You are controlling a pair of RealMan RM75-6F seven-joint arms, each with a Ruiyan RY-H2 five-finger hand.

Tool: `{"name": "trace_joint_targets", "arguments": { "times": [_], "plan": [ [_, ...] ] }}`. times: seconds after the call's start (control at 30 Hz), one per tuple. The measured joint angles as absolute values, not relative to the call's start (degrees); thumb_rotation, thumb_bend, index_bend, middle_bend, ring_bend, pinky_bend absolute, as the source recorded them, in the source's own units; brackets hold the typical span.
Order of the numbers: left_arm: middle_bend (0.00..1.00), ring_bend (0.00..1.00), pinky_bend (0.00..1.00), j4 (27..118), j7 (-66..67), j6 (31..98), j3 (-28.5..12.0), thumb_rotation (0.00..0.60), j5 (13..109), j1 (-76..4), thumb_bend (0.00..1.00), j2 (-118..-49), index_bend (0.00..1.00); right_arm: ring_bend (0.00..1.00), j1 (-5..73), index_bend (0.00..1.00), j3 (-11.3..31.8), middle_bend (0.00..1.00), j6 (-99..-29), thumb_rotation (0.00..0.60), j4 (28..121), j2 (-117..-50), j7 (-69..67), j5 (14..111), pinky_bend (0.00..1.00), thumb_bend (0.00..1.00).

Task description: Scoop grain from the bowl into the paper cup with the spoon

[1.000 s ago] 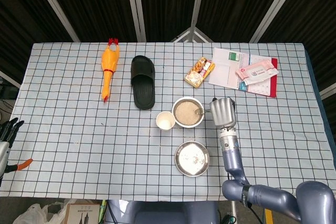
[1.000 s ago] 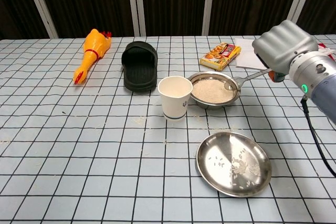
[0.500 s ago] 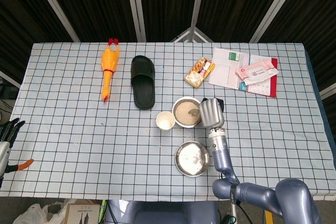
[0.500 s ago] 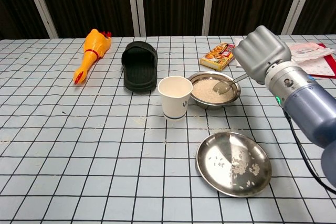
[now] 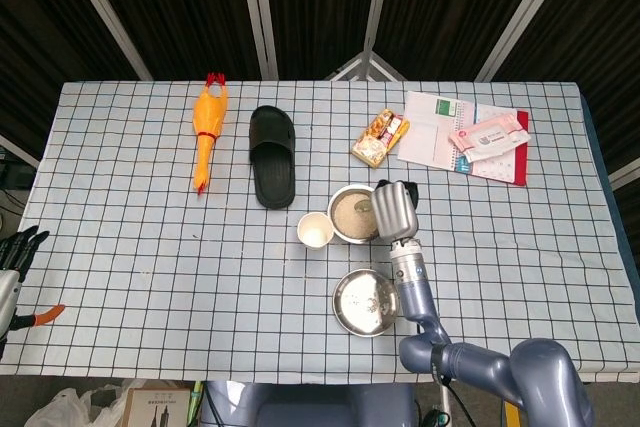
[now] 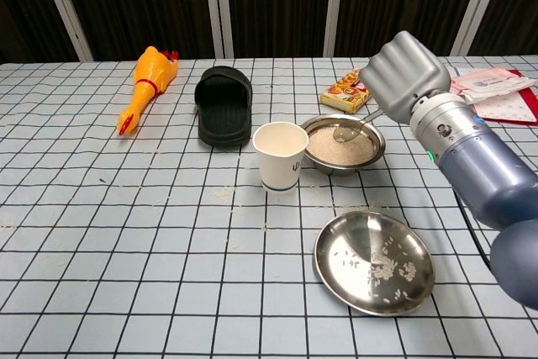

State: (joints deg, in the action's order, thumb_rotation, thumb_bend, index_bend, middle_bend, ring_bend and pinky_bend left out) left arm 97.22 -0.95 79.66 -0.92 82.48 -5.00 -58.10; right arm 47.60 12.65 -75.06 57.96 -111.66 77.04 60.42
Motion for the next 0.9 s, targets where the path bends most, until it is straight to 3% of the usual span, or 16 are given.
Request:
{"name": "trace_joint_targets", "arguments": {
  "times": [0.9],
  "plan": [
    [0.00, 0.00, 0.00, 97.43, -0.86, 79.61, -0.75, 0.600, 82.54, -5.10, 0.00, -58.07, 0.00, 0.99, 46.88, 0.64, 11.41, 0.83, -73.36, 0.600, 53.10, -115.04, 73.64, 65.05, 1.00, 0.70]
  ]
}}
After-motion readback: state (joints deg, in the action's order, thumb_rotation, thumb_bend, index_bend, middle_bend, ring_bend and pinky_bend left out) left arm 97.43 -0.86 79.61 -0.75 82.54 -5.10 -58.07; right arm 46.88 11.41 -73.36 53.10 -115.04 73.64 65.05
